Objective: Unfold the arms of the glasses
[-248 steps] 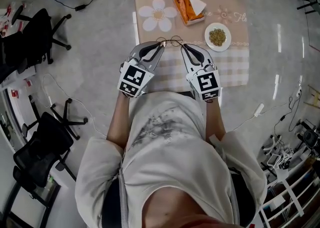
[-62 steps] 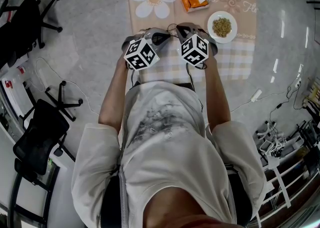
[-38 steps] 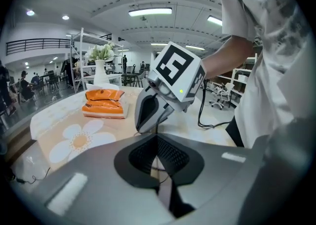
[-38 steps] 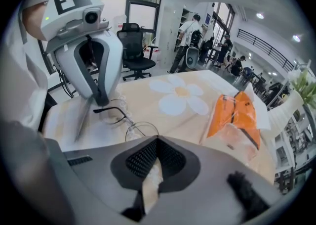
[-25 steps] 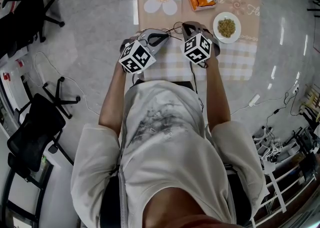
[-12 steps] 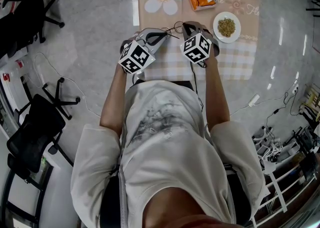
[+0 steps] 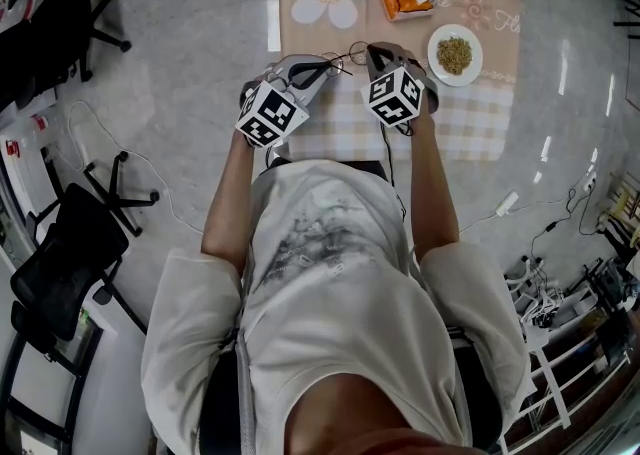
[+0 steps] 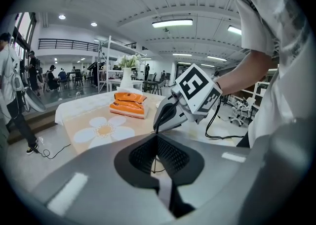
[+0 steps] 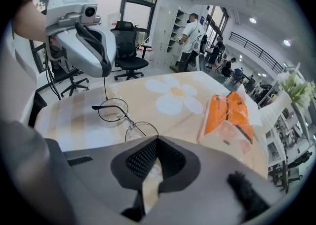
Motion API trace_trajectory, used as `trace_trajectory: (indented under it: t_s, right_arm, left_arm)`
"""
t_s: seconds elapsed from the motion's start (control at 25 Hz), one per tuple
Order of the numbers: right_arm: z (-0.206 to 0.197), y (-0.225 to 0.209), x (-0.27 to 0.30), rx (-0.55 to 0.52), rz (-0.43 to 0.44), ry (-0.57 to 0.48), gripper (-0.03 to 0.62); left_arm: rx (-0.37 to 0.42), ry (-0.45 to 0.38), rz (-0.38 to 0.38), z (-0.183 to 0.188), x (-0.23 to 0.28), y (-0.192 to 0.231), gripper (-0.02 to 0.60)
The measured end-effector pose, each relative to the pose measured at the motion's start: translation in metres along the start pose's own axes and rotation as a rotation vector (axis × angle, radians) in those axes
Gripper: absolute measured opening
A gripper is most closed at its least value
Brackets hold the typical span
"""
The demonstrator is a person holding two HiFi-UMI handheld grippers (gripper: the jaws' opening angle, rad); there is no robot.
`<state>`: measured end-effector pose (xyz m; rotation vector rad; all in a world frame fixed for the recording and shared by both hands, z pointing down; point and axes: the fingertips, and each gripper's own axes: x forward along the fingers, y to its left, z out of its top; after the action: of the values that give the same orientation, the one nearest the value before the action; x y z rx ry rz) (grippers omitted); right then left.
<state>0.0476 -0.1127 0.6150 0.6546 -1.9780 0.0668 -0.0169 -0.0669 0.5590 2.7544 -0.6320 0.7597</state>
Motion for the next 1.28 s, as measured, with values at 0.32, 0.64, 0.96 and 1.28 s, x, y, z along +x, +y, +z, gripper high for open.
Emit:
trace_trajectory:
  t_s: [0.32,0.64,0.96,1.28]
  right_arm:
    - [0.000,0.001,-0.001,-0.002,-0.009,-0.003,0.017]
    - [-0.001,0.002,-0.001,0.005,-0.014,-0.008,0.017]
    - [0.003,0.000,-0.004,0.006,-0.047,-0.020,0.017]
    - [0.022,0.008,-0.016,-0.023,-0.059,-0.100,0.018]
  left_arm:
    - [-0.040,-0.020,0.041,-0.001,-0.006,0.006,0.006]
    - [-0.075,-0.053,0.072,0.003,-0.011,0.015,0.006]
    - [-0.105,-0.050,0.042,0.000,-0.007,0.013,0.006]
    - [-0.110,-0.039,0.017,-0.005,-0.007,0.008,0.006]
